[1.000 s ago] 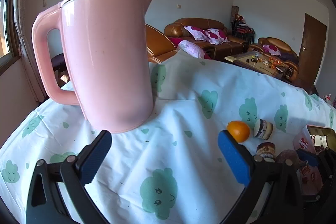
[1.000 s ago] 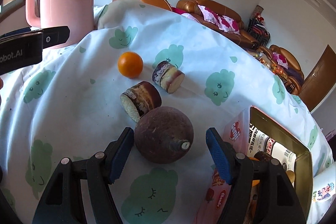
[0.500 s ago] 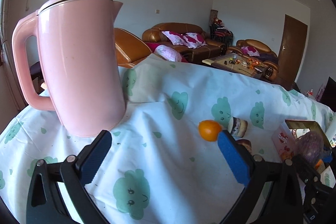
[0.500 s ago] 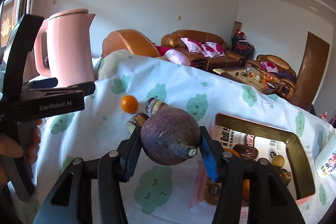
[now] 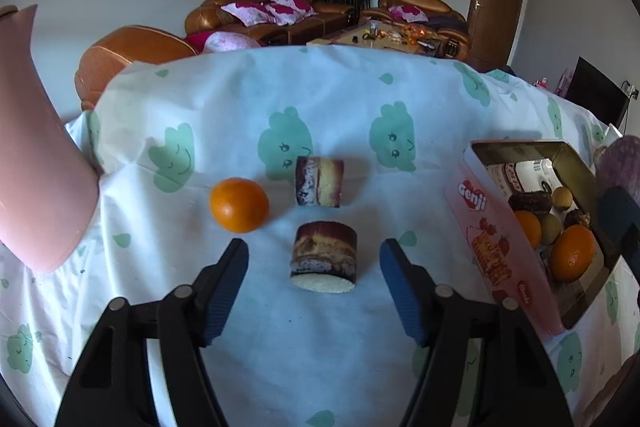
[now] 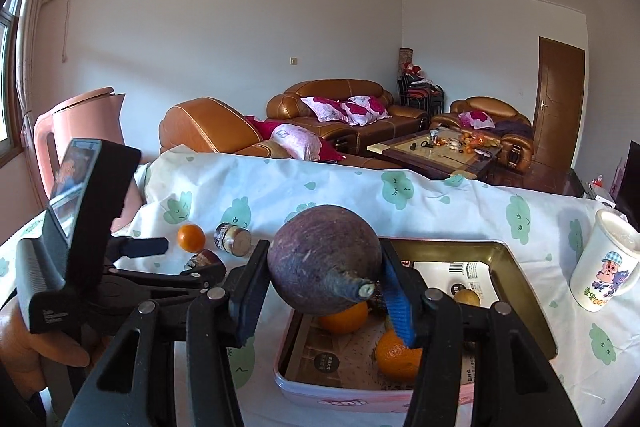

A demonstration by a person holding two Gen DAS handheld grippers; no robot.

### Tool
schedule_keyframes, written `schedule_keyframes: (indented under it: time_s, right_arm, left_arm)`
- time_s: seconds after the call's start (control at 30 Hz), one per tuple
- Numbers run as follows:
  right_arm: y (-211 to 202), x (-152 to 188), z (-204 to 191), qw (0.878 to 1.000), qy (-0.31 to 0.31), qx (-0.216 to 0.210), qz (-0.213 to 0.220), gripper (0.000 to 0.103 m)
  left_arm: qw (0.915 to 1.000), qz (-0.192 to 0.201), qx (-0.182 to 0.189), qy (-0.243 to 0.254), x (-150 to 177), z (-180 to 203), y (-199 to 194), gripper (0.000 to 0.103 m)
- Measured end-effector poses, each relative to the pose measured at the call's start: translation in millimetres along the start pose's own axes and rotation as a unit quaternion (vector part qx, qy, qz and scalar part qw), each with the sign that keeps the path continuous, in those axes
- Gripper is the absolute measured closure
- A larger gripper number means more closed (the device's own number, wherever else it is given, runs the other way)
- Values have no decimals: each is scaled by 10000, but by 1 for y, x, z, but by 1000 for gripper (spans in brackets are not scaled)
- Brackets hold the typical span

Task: Organize fruits
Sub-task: 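Grasp the purple round fruit with the right tool while the left tool grasps a cake roll slice, then lift the purple fruit and cake slice and carry both over the tin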

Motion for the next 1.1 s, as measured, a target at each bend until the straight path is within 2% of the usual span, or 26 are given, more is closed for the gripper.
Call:
schedule_keyframes:
  time_s: [0.07,0.13,0.2,0.33,0.57,0.7,0.87,1.1]
  right_arm:
    - [-2,0,4,10000,33,-33,-17,49]
    - [-1,1,4,9999,70,-65,-44,49]
    - [0,2,4,9999,77,-88,-83,49]
    - [3,4,4,9998,78,-98,-131,49]
    - [0,3,2,10000,4,-97,-19,49]
    - [-4,1,-2,9999,-82,-114,64,49]
    - [-8,-4,-1,9998,-50,-170,134,49]
    - [-15,-6,14,9998,-23,-83,181,48]
  left_arm:
    - [9997,-190,42,-157,5,-1,11,49]
    - [9998,-153,30,-154,5,0,14,54]
    - [9997,-127,137,-176,4,1,13,67]
    - [9991,7,184,-377,1,-5,7,67]
    - [9935,910,-304,-616,-11,-28,-31,67]
    - [9889,1225,-269,-801,-14,-28,-50,67]
    - [9874,1412,-383,-600,-17,-7,-62,67]
    - [9874,1502,-346,-349,-15,26,-72,67]
Point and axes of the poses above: each gripper's, at about its wrist camera, not at the fingertips, and y roughly the way its jaws point, z to its right, x to its underside, the point moved 10 cm from there along y, roughly the way its jaws point, and after that the axes turned 5 degrees about z, right-handed, at the moved point
